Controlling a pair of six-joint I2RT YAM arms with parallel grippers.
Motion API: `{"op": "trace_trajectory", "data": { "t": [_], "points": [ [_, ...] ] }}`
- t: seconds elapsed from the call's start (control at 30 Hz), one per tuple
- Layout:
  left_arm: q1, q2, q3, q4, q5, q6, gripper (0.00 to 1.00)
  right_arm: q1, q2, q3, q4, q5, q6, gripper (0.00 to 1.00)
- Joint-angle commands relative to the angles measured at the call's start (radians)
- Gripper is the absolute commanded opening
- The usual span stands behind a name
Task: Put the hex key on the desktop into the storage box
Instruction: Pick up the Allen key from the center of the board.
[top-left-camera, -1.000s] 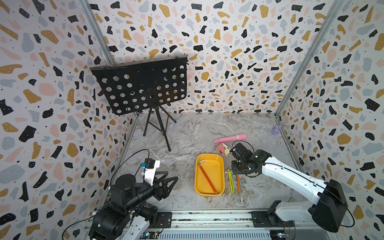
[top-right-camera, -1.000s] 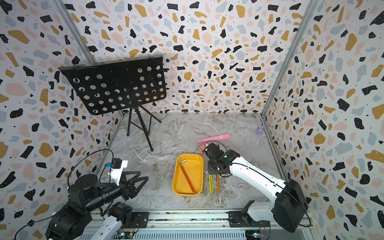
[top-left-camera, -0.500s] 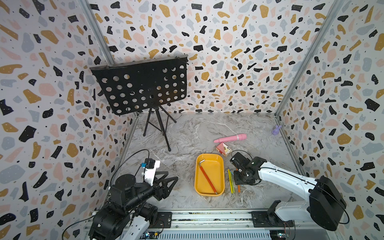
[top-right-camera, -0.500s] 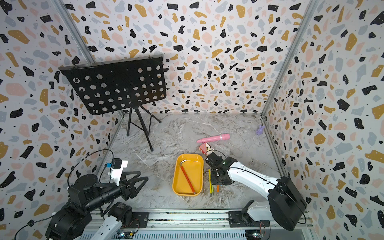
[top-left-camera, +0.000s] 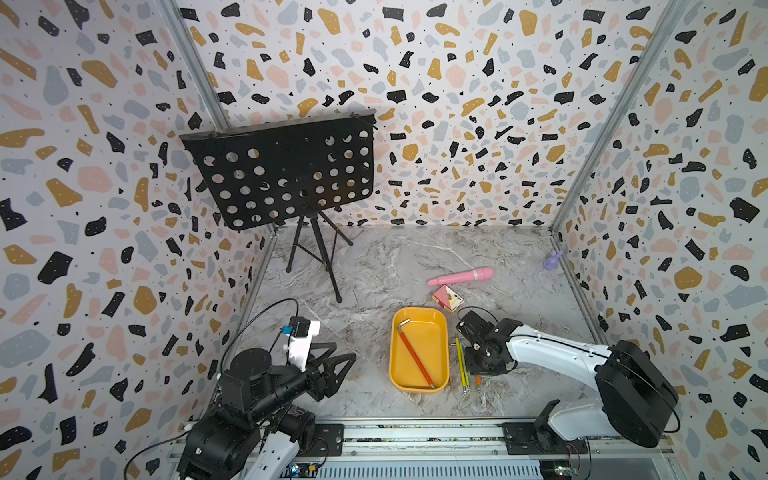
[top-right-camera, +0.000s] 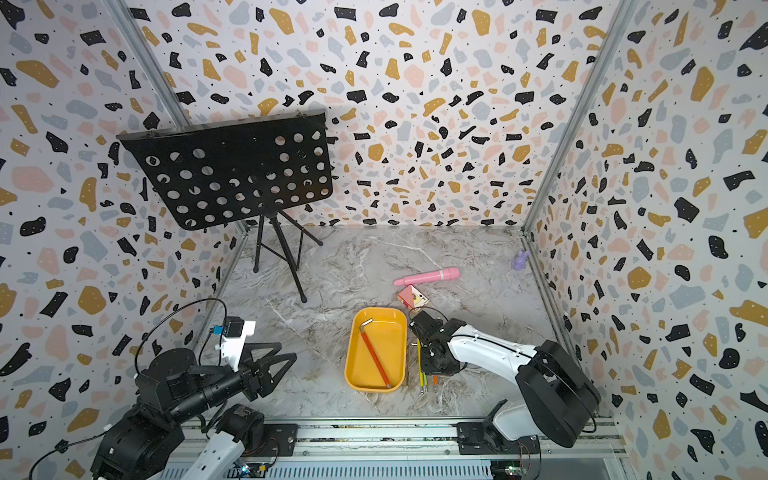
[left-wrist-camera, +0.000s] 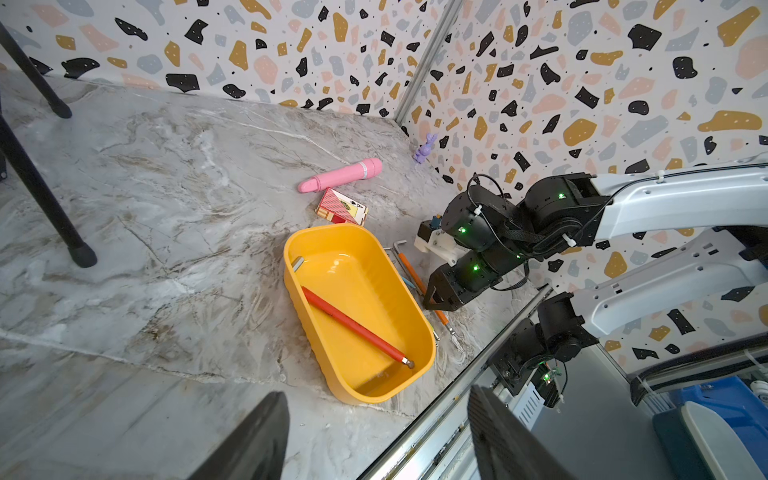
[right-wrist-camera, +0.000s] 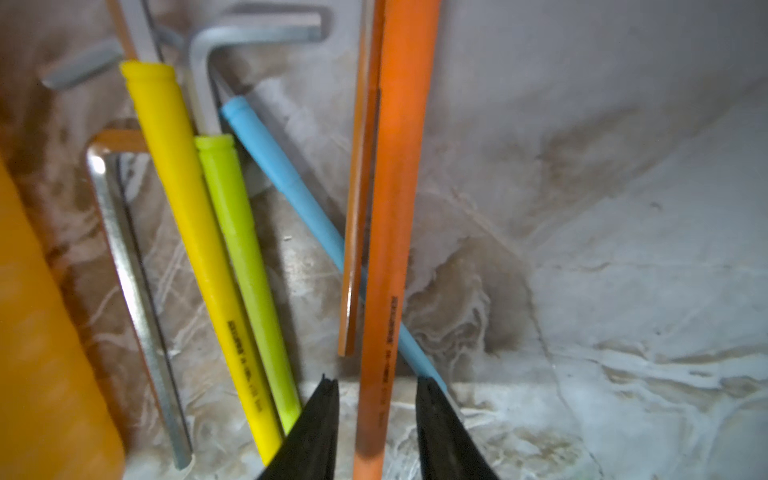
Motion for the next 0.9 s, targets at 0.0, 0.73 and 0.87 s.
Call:
{"op": "trace_trajectory", "data": {
  "t": [0.0,0.73,0.87],
  "points": [
    [0.008,-0.003,-0.004,0.042,0.014,0.01,0.72,-0.001,0.0,-0.012,0.002,0.005,0.02,0.33],
    [0.012,-0.004,-0.006,0.042,0.021,0.009,0.72,-0.002,-0.112,0.024,-0.088,0.099,0.097,0.07],
    [0.013,0.0,-0.006,0.043,0.025,0.009,0.72,-0.003,-0.176,0.067,-0.149,0.158,0.097,0.0]
  ]
}}
